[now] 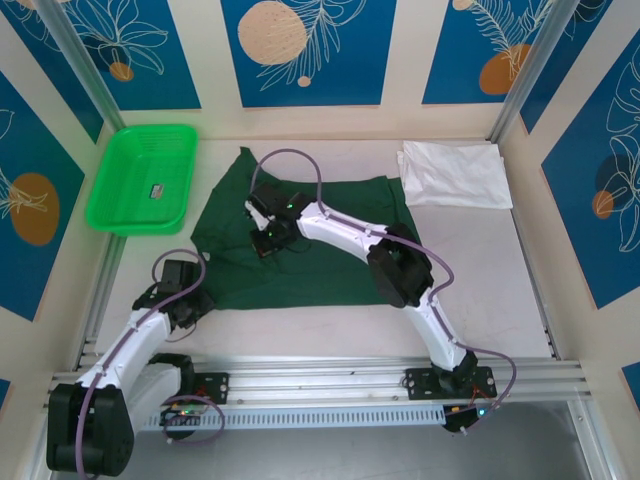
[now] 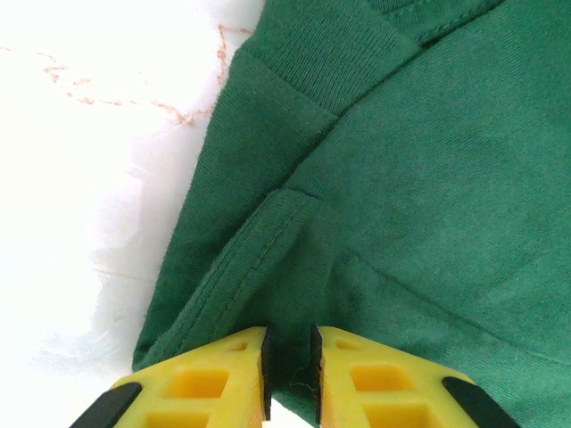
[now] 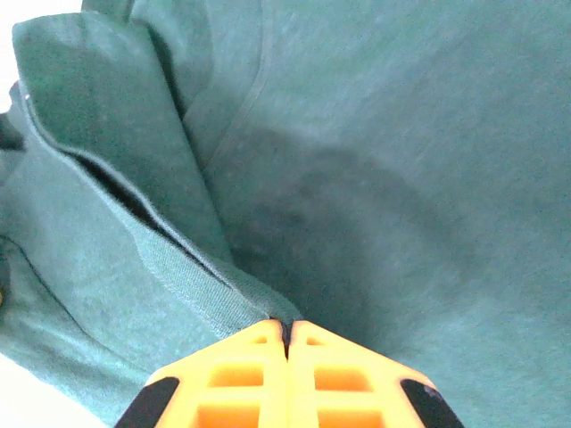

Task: Fold and stack the t-shirts

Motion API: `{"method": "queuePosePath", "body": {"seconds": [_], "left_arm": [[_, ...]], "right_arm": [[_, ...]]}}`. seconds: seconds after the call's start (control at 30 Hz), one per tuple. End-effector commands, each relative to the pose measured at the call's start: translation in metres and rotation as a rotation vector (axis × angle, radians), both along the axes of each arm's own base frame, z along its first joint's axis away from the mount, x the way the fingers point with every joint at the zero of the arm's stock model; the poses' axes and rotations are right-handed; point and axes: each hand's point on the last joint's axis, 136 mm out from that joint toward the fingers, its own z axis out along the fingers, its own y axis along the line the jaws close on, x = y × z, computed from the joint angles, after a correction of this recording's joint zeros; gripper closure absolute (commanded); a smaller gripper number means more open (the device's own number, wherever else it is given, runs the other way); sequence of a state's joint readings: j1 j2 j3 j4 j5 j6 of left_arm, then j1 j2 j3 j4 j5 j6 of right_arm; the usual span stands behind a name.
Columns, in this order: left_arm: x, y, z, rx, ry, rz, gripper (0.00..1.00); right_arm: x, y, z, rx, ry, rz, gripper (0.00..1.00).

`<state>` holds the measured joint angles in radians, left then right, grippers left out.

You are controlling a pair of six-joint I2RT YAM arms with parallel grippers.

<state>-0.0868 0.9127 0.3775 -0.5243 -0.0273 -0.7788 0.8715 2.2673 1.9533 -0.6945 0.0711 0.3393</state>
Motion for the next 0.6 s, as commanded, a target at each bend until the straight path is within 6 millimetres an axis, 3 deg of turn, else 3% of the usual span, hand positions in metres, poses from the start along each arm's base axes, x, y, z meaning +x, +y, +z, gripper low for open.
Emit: {"method": "queuePosePath", "body": {"seconds": [0.0,0.13,0.27,0.3,0.43,0.57], "left_arm": [[-0.008,0.006,-0.005,0.016,0.031,0.026,0.8],[-0.008,0.006,-0.005,0.017,0.03,0.026,0.8],[-0.009,0.008,-0.004,0.021,0.03,0.033,0.8],[-0.009,0.008,-0.004,0.023,0.028,0.034,0.8],[-0.01,0.011,0.001,0.035,0.011,0.043,0.8],[-0.005,0.012,0.02,0.042,-0.059,0.047,0.79]], "right_arm": [[0.004,-0.004,-0.011,-0.009,0.053,-0.005,0.97],[0.015,-0.011,-0.018,-0.013,0.088,-0.042,0.95],[0.027,-0.02,-0.02,-0.039,0.091,-0.102,0.62],[0.031,-0.024,-0.019,-0.048,0.095,-0.126,0.58],[0.046,-0.052,-0.005,-0.082,0.106,-0.257,0.57],[0.052,-0.09,0.03,-0.046,0.09,-0.383,0.56]]}}
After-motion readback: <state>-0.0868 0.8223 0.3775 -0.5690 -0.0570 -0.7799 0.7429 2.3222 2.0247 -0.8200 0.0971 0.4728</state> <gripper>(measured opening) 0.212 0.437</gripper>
